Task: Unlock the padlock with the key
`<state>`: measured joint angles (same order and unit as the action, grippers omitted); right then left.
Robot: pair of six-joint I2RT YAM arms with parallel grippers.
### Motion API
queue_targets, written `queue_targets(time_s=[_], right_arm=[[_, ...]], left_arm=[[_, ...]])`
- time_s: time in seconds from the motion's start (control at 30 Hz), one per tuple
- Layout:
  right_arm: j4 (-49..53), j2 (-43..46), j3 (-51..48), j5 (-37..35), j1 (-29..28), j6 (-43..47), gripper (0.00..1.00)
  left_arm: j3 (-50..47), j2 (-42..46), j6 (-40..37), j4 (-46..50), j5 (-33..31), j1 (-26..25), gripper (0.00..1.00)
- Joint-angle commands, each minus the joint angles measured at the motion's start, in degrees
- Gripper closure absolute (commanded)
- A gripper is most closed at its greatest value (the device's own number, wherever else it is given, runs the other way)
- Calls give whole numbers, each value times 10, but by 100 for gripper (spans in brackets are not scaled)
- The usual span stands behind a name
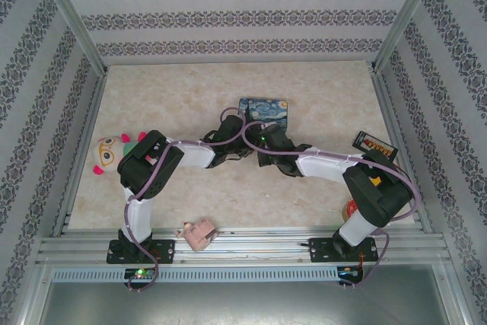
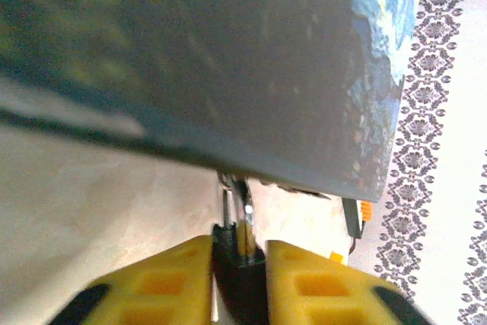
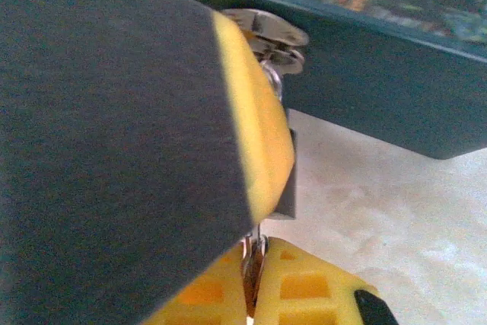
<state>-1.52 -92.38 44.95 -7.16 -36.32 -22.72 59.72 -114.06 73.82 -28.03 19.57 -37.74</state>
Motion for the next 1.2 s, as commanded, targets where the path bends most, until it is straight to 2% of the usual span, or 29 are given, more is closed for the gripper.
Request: queue_targets(time_s=[0.0, 0.03, 0.1, 0.27, 0.43, 0.53, 0.6, 0.77, 0.9, 1.17], right_arm=[[-76, 9, -24, 82, 28, -52, 100], [-82, 10, -28, 88, 31, -56, 100], [-84, 11, -31, 91, 33, -58, 100], [-87, 11, -38, 93, 36, -64, 100], [-101, 8, -46, 101, 44, -78, 100], [-110, 5, -50, 105, 50, -88, 100], [-113, 2, -52, 106, 52, -92, 100], [-125, -3, -57, 112, 57, -99, 100], [-135, -3, -60, 121, 64, -106, 100], [-162, -2, -75, 142, 82, -132, 100]], left_arm=[[-8, 3, 12, -41, 43, -5, 72], [-7, 2, 12, -42, 41, -5, 67], [-5, 3, 8, -42, 38, -5, 67], [-6, 13, -1, -36, 28, -5, 50], [-19, 34, -10, -27, 8, -3, 26], [-33, 53, -19, -27, -6, 0, 15], [-46, 67, -23, -28, -13, 4, 3], [-79, 106, -42, -35, -34, 12, 1], [-96, 147, -89, -3, -62, 15, 1], [-105, 269, -259, 143, -178, 17, 1]])
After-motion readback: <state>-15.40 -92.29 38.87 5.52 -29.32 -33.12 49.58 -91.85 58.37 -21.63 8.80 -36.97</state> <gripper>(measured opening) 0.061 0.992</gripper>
